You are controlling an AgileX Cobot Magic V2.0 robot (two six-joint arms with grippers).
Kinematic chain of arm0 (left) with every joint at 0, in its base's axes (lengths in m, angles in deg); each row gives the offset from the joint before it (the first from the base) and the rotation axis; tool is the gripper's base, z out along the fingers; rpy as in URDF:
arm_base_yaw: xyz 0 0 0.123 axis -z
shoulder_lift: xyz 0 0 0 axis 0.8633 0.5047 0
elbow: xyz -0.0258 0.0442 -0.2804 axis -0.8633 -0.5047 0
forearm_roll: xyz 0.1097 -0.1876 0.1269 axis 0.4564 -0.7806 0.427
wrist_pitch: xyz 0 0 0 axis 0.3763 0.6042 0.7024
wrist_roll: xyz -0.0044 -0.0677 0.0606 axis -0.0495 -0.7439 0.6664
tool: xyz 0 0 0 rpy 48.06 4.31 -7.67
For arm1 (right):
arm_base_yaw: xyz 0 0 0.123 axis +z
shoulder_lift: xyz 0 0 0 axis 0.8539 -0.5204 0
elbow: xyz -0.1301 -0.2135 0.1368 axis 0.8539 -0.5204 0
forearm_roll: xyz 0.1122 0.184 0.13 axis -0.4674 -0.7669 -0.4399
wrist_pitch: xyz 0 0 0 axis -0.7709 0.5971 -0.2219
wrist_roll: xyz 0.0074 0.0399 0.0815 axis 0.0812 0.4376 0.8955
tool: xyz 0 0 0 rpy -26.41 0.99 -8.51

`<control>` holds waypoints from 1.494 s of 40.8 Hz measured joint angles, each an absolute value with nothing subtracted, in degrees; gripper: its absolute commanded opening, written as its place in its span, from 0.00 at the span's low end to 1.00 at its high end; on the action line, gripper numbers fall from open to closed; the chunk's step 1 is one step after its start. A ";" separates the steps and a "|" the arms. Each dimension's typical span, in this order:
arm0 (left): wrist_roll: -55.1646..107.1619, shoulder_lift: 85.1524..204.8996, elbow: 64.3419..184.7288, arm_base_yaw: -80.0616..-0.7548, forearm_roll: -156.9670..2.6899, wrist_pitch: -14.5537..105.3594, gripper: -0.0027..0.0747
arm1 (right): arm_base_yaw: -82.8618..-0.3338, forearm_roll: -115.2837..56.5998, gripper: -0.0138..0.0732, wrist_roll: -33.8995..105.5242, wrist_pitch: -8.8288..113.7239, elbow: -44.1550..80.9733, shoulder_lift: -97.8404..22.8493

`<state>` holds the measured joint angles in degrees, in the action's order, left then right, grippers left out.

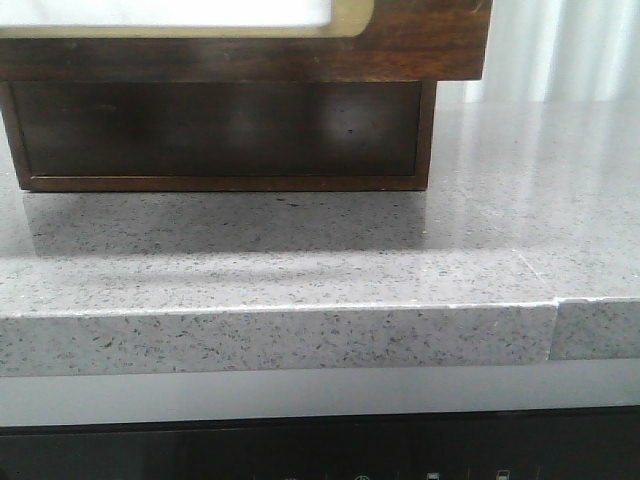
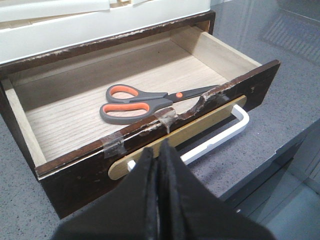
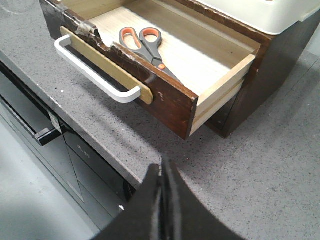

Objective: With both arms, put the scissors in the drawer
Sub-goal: 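Push the drawer closed away from the robot with the left gripper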

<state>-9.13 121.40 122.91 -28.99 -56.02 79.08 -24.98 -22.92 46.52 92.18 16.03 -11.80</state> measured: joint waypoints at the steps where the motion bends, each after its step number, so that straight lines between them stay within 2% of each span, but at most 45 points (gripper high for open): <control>1: -9.13 121.40 122.91 -28.99 -56.02 79.08 0.01 | -24.98 -22.92 0.02 46.52 92.18 16.03 -11.80; 10: -9.13 119.30 119.46 -31.24 -56.02 77.70 0.01 | -24.98 -22.92 0.02 46.52 92.08 16.03 -11.80; 18: -9.13 112.33 108.66 -41.12 -56.02 69.17 0.01 | -24.98 -22.92 0.02 46.52 92.08 16.03 -11.80; 27: -9.13 100.72 91.38 -53.41 -56.02 55.59 0.01 | -24.98 -22.92 0.02 46.52 92.08 16.03 -11.80; 34: -9.13 91.63 79.59 -58.86 -56.02 48.13 0.01 | -24.98 -22.92 0.02 46.52 92.08 16.03 -11.80; 46: -9.13 87.27 67.01 -61.41 -56.02 40.12 0.01 | -24.98 -22.92 0.02 46.52 92.08 16.03 -11.80; 61: -9.13 87.27 66.99 -60.09 -56.02 34.77 0.01 | -24.98 -22.92 0.02 46.52 92.08 16.03 -11.80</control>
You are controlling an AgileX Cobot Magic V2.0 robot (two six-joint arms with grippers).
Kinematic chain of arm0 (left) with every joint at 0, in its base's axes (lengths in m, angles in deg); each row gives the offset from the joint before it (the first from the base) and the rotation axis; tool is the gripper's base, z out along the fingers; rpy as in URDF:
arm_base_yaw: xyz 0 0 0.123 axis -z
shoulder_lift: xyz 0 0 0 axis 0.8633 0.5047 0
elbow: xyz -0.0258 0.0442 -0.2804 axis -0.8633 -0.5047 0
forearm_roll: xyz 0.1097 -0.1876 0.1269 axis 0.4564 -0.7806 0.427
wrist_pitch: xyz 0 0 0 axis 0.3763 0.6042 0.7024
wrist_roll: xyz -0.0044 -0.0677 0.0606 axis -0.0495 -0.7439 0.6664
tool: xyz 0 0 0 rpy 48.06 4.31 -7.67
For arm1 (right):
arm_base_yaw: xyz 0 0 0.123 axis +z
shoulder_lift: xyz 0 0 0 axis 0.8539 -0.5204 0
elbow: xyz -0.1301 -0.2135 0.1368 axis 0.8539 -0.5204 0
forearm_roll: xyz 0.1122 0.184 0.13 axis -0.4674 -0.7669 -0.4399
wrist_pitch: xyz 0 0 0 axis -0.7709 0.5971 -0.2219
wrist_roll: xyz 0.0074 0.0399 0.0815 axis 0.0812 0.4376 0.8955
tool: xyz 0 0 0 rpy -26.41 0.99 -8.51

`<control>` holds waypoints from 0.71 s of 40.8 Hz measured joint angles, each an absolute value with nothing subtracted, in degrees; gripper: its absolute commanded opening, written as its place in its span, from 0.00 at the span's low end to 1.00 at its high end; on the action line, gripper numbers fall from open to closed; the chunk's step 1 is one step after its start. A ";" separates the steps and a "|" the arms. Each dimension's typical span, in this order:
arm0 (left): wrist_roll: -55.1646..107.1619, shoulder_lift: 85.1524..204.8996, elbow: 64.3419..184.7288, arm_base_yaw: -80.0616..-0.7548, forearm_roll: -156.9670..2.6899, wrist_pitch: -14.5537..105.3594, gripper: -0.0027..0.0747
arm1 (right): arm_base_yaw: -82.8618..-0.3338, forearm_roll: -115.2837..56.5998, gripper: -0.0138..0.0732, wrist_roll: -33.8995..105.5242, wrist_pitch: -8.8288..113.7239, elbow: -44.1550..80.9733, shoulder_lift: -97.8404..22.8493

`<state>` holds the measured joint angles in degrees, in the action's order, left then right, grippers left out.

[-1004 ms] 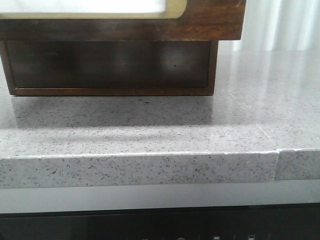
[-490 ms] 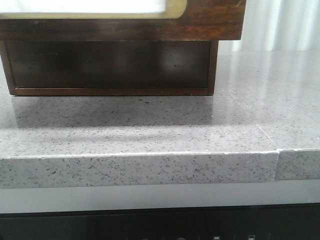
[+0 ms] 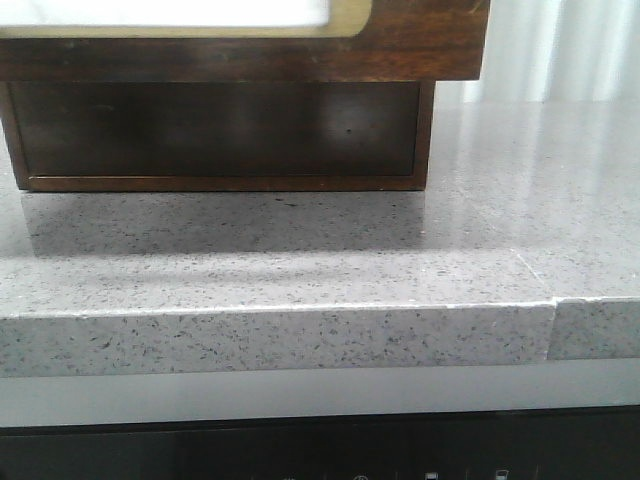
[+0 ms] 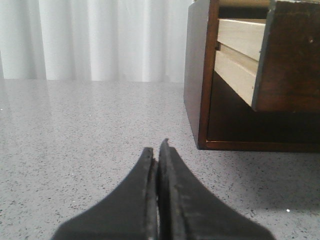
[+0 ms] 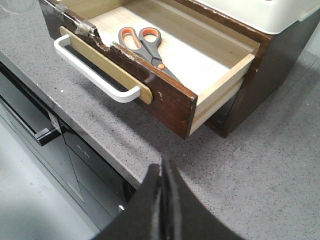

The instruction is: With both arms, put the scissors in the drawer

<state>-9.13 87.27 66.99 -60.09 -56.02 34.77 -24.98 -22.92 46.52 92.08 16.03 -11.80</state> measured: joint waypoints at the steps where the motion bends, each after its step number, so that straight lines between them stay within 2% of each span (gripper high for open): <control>1: -9.13 87.27 66.99 -60.09 -56.02 34.77 0.01 | -24.98 -22.92 0.02 46.52 92.08 16.03 -11.80; 29: -9.13 87.27 66.99 -59.40 -56.02 34.63 0.01 | -24.98 -22.92 0.02 46.52 92.08 16.03 -11.80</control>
